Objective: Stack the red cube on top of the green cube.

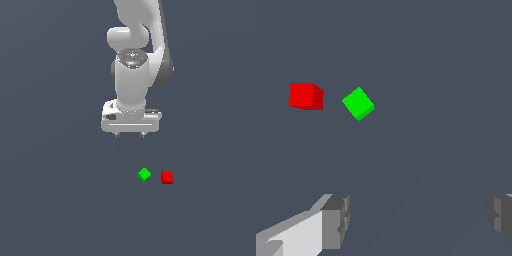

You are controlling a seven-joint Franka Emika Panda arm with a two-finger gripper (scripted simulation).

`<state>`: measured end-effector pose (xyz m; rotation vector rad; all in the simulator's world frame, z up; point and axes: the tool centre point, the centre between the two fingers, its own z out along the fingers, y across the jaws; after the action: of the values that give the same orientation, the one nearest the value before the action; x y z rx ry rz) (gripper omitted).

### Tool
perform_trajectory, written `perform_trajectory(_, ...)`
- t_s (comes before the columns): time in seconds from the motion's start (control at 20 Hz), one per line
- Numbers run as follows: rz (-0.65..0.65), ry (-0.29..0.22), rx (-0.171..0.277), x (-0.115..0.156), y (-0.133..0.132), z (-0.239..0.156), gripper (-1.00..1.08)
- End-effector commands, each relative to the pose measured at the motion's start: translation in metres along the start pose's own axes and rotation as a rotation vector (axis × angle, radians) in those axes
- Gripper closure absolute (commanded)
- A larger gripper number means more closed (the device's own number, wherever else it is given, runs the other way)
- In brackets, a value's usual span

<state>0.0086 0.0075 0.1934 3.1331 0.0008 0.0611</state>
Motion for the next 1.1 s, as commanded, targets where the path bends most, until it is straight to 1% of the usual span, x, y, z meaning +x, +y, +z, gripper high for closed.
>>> perform_trajectory(0.0,0.0,0.0,0.0,0.0,0.0,0.0,-0.92)
perform_trajectory(0.25,0.001,-0.001,0.0,0.003,-0.006,0.004,-0.92)
perform_trajectory(0.5,0.002,-0.005,0.001,0.013,-0.022,0.017,-0.92)
perform_trajectory(0.75,0.005,-0.011,0.003,0.028,-0.046,0.036,-0.92)
perform_trajectory(1.05,0.009,-0.02,0.004,0.051,-0.083,0.064,-0.92)
